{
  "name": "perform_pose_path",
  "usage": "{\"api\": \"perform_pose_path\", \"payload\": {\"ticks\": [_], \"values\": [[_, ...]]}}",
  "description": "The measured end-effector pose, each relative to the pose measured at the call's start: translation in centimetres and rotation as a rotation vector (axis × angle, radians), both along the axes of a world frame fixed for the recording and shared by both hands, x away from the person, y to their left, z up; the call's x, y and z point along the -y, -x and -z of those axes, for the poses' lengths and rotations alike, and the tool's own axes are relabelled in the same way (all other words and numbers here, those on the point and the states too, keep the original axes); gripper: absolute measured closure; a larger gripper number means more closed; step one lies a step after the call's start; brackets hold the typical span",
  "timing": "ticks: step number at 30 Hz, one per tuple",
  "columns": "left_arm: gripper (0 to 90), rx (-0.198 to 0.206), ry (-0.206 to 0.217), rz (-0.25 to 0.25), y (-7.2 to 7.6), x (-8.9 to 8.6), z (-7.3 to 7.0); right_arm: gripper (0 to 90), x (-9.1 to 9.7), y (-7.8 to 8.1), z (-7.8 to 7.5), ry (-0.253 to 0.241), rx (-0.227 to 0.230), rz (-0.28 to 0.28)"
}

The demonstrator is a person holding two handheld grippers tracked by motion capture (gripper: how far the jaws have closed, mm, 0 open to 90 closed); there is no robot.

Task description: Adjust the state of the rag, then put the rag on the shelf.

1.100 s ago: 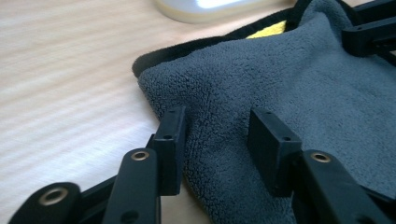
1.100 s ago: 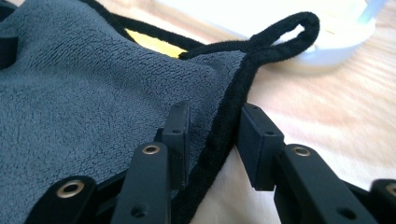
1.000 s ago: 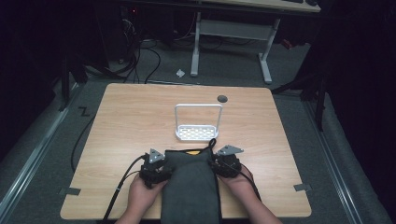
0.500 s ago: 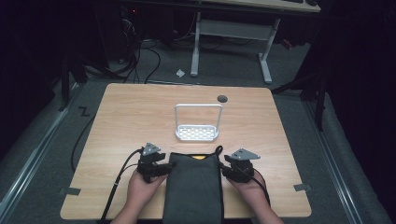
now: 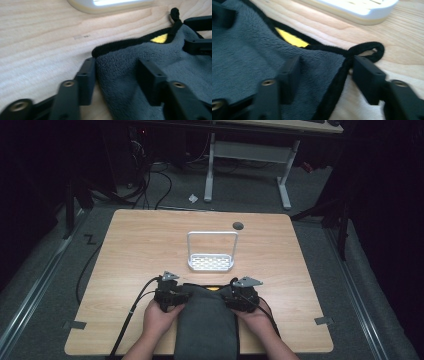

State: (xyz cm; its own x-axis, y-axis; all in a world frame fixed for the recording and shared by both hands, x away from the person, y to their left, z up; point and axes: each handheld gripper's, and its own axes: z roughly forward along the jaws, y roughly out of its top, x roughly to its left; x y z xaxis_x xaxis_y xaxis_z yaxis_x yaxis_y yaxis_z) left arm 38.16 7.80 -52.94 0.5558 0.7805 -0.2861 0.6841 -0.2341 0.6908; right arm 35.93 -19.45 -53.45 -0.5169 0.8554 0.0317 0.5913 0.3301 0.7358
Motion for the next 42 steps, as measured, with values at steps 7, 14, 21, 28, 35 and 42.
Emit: {"api": "perform_pose_path", "payload": {"ticks": [7, 14, 21, 28, 35, 42], "values": [[71.5, -0.009, 0.002, 0.026, 0.2, -0.2, 0.1, 76.7, -0.3, 0.2, 0.1, -0.046, -0.005, -0.043], [76.8, 0.018, 0.044, 0.018, 0.5, -0.5, 0.3, 78.9, -0.4, 0.3, 0.0, -0.034, 0.019, -0.054], [82.0, 0.080, 0.049, 0.007, 0.9, -0.4, -0.2, 78.9, 0.0, 0.6, -0.7, -0.061, 0.064, -0.052], [83.5, 0.142, 0.087, -0.004, 1.0, -0.2, -1.4, 78.9, 0.4, 1.0, -1.6, -0.086, 0.123, -0.047], [83.5, 0.211, 0.133, -0.006, 1.1, -0.3, -3.2, 78.9, 1.0, 1.3, -3.3, -0.113, 0.201, -0.043], [83.5, 0.296, 0.165, -0.011, 1.0, -0.4, -5.9, 78.8, 1.0, 1.6, -6.3, -0.126, 0.303, -0.038]]}}
